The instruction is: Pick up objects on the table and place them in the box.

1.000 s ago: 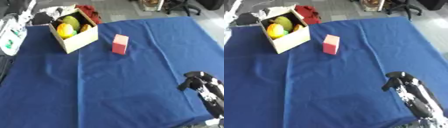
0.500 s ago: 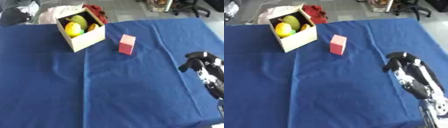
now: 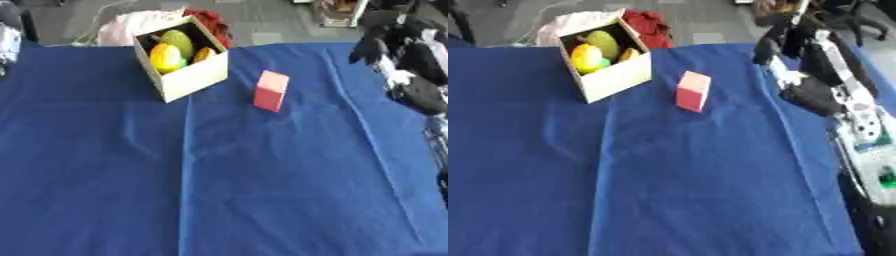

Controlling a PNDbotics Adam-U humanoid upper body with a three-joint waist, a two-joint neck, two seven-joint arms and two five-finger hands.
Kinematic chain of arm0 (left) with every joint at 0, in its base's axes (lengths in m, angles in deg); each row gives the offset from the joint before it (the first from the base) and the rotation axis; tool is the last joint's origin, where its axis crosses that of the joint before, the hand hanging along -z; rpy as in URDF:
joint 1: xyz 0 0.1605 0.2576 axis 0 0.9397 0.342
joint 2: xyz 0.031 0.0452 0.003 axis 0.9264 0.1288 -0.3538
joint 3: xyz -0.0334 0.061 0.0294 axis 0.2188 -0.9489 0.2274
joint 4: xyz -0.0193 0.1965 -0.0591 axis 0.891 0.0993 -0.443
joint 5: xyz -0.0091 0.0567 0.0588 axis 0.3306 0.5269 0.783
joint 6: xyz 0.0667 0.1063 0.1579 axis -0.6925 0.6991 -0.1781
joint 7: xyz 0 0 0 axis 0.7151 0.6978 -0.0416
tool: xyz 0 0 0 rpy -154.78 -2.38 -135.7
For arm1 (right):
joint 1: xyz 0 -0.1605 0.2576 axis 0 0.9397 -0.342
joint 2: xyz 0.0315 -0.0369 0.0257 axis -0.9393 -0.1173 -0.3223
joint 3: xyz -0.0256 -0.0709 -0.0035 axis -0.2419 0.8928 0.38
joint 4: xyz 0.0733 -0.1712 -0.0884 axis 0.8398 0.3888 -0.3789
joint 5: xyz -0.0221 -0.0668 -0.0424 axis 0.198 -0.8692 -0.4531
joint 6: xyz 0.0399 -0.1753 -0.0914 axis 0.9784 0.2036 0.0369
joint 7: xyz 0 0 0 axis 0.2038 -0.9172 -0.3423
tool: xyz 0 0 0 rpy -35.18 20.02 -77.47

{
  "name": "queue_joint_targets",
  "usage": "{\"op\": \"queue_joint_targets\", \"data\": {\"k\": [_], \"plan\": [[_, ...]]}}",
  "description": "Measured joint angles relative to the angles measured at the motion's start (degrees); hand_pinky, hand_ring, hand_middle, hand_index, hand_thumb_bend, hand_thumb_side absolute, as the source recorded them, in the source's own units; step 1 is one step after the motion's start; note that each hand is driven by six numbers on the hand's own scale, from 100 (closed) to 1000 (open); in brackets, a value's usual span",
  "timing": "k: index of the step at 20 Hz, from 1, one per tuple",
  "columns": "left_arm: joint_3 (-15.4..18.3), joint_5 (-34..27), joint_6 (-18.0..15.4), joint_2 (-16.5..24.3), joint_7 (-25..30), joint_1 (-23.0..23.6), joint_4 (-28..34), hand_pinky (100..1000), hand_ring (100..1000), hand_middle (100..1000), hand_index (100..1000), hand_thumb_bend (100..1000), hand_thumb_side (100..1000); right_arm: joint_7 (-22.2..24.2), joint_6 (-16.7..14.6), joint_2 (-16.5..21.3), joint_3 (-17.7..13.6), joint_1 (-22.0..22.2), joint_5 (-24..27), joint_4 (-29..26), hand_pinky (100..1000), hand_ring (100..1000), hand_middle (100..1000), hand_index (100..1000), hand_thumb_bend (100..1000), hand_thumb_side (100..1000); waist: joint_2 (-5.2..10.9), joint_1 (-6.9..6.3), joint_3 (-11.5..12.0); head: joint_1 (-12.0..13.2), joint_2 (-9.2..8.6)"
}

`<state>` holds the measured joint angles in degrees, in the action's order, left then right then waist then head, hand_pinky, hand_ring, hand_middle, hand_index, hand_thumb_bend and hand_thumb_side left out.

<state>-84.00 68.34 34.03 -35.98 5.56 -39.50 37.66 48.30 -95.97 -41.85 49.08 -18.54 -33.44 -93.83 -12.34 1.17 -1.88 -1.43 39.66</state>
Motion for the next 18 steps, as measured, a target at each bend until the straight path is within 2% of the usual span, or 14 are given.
{"op": "queue_joint_targets", "data": {"k": [5,7,11,15,18], "plan": [[-0.2,-1.5,-2.4,-4.5,1.1,1.2,0.2,706,638,654,876,100,728,0.0,0.1,0.2,0.3,-7.5,-8.2,13.9,667,638,681,937,100,241,0.0,0.08,3.4,-3.0,-0.44],[-0.4,-1.9,-3.0,-6.1,1.6,1.7,0.2,704,633,648,875,100,730,0.7,0.0,0.0,0.2,-9.6,-12.4,19.8,694,689,736,959,100,211,0.0,0.37,4.1,-3.9,-0.44],[-0.4,-2.3,-4.0,-8.8,2.5,2.3,0.2,701,627,641,875,100,738,2.3,0.2,-2.1,-0.8,-12.6,-22.3,30.4,780,801,827,987,100,198,0.0,0.44,5.5,-5.3,-0.45],[-0.4,-2.6,-4.2,-10.6,3.4,2.5,0.2,697,619,632,875,100,748,2.5,0.6,-4.6,-2.8,-13.9,-32.9,37.6,866,895,897,1000,100,202,0.0,0.48,6.6,-6.6,-0.46],[-0.7,-2.8,-3.9,-11.6,4.1,2.9,0.2,696,616,628,876,100,751,2.5,0.6,-5.7,-3.8,-14.5,-39.2,40.4,889,916,916,1000,100,297,0.0,0.7,7.0,-7.3,-0.46]]}}
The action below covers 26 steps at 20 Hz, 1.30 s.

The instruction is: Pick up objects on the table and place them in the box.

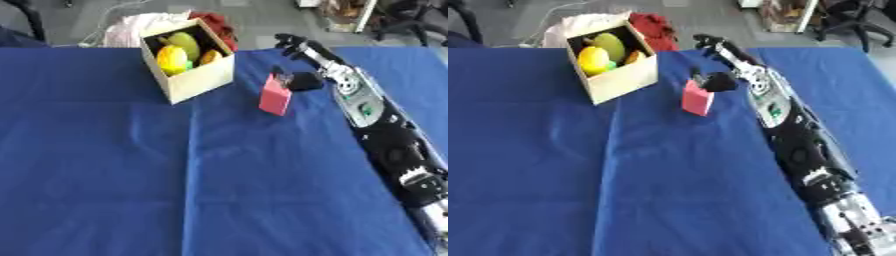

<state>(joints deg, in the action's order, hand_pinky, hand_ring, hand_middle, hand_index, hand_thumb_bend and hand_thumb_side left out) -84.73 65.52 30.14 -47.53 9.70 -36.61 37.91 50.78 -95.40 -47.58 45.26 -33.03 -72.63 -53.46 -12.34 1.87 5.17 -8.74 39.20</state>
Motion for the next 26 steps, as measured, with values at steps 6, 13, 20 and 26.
{"op": "queue_joint_targets", "data": {"k": [6,13,20,26], "plan": [[0.0,0.0,0.6,-0.8,1.1,0.5,0.0,693,609,621,876,100,757,2.7,-2.1,-0.3,-0.4,-0.3,-3.8,1.0,921,935,935,1000,100,416,0.0,0.14,0.0,-0.2,0.01],[0.0,0.0,0.7,-0.8,1.8,0.9,0.0,692,605,617,877,100,759,8.1,-3.0,-0.3,1.1,-0.4,-9.0,1.0,941,954,956,1000,100,435,0.11,0.25,0.0,-0.2,0.02],[0.0,0.1,0.8,-1.3,2.1,1.0,0.0,691,602,614,878,100,761,9.1,-2.5,-0.3,1.1,-0.4,-14.1,1.7,822,842,905,1000,100,257,0.11,0.25,0.0,-0.2,0.02],[-0.1,0.1,0.8,-1.5,2.2,1.3,0.0,690,600,612,878,100,763,3.7,-2.5,-0.7,-0.2,0.0,-13.6,1.7,587,509,741,957,100,211,0.11,0.25,-0.1,-0.2,0.02]]}}
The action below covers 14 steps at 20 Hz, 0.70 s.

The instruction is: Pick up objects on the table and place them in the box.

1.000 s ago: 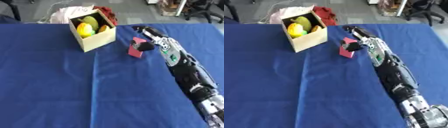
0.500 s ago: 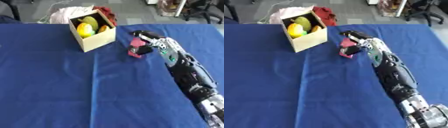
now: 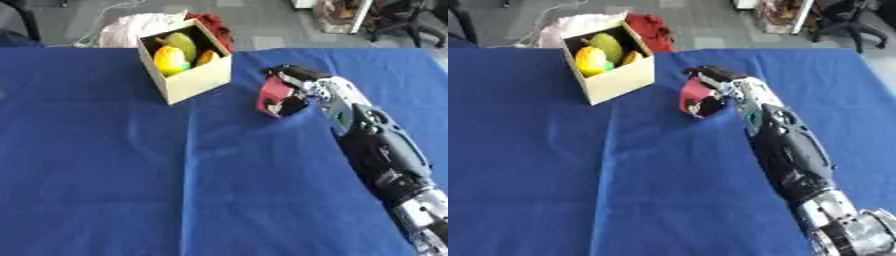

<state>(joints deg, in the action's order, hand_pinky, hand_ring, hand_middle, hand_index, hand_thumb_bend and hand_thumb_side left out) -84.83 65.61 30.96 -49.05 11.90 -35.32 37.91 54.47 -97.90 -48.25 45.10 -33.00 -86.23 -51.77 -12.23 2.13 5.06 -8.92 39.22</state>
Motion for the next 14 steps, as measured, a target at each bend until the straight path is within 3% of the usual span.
{"op": "queue_joint_targets", "data": {"k": [9,14], "plan": [[-0.3,0.0,0.3,-0.8,0.1,0.4,0.0,688,596,608,876,100,769,-6.6,-3.1,0.5,0.4,-1.6,9.0,-4.1,574,491,719,951,100,200,0.23,0.07,0.4,-0.3,0.0],[-1.3,-0.2,0.8,-2.1,0.9,0.2,0.0,692,595,606,874,100,776,-9.3,-2.6,0.9,0.0,-3.3,11.3,-5.8,587,496,711,950,100,222,0.47,1.14,3.6,-1.2,-0.4]]}}
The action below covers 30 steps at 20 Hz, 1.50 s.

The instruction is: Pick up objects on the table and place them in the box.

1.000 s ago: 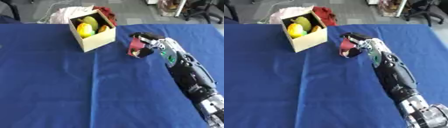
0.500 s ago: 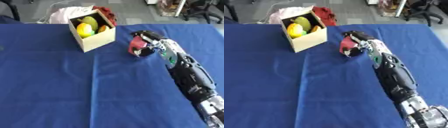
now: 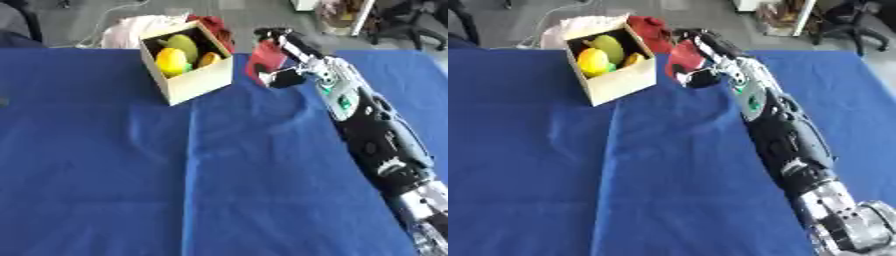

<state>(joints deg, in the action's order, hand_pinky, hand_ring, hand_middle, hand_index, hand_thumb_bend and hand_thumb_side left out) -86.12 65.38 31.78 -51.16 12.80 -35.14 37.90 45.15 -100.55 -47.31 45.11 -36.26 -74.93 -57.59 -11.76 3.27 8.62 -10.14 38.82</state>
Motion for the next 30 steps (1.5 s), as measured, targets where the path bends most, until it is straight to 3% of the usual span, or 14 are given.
{"op": "queue_joint_targets", "data": {"k": [6,11,16,20,26,27,28,29,30], "plan": [[-1.1,-0.8,0.1,-1.6,1.1,-2.4,-0.1,694,594,604,873,100,772,-6.9,2.0,0.1,-1.8,-1.2,0.0,0.0,591,506,712,950,100,281,0.0,1.48,4.7,-1.6,-1.74],[-2.0,-1.3,0.0,-2.2,2.1,-3.8,-0.1,694,593,603,872,100,774,-16.1,4.1,-0.1,-3.6,-1.2,-1.6,1.1,602,525,717,953,100,344,-0.08,2.46,7.4,-3.3,-3.25],[-2.7,-1.6,-0.1,-2.7,3.0,-5.2,-0.1,695,592,602,872,100,776,-22.9,5.9,-1.7,-4.3,-0.7,-3.6,3.1,624,559,750,960,100,330,-1.34,3.31,10.2,-5.4,-4.59],[-3.2,-1.7,-0.1,-2.7,3.4,-5.8,-0.1,695,591,601,872,100,779,-25.6,7.5,-2.7,-4.6,-0.2,-6.2,4.4,651,600,789,977,100,323,-2.11,3.95,12.2,-7.0,-5.67],[-3.2,-1.8,0.0,-2.7,3.6,-5.9,-0.1,696,590,599,871,100,781,-29.2,11.4,-3.1,-5.4,0.0,-9.2,6.0,734,721,833,990,100,270,-2.7,4.59,12.9,-8.4,-6.22],[-3.3,-1.8,0.0,-2.7,3.6,-5.9,-0.1,698,591,600,872,100,780,-29.4,11.9,-3.1,-5.5,0.1,-9.6,6.3,815,800,876,1000,100,245,-2.72,4.65,12.8,-8.4,-6.22],[-3.3,-1.8,0.1,-2.7,3.6,-5.9,-0.1,699,591,600,873,100,780,-29.5,12.5,-3.1,-5.6,0.2,-9.9,6.6,823,807,880,1000,100,243,-2.72,4.68,12.8,-8.5,-6.23],[-3.3,-1.8,0.1,-2.7,3.6,-5.9,-0.1,699,591,601,873,100,779,-29.5,13.2,-3.1,-5.6,0.3,-10.2,6.9,913,889,923,1000,100,230,-2.72,4.68,12.6,-8.6,-6.24],[-3.3,-1.8,0.1,-2.7,3.7,-5.9,-0.1,700,592,601,873,100,779,-29.5,14.0,-3.0,-5.7,0.3,-10.5,7.1,932,907,932,1000,100,229,-2.72,4.68,12.5,-8.6,-6.31]]}}
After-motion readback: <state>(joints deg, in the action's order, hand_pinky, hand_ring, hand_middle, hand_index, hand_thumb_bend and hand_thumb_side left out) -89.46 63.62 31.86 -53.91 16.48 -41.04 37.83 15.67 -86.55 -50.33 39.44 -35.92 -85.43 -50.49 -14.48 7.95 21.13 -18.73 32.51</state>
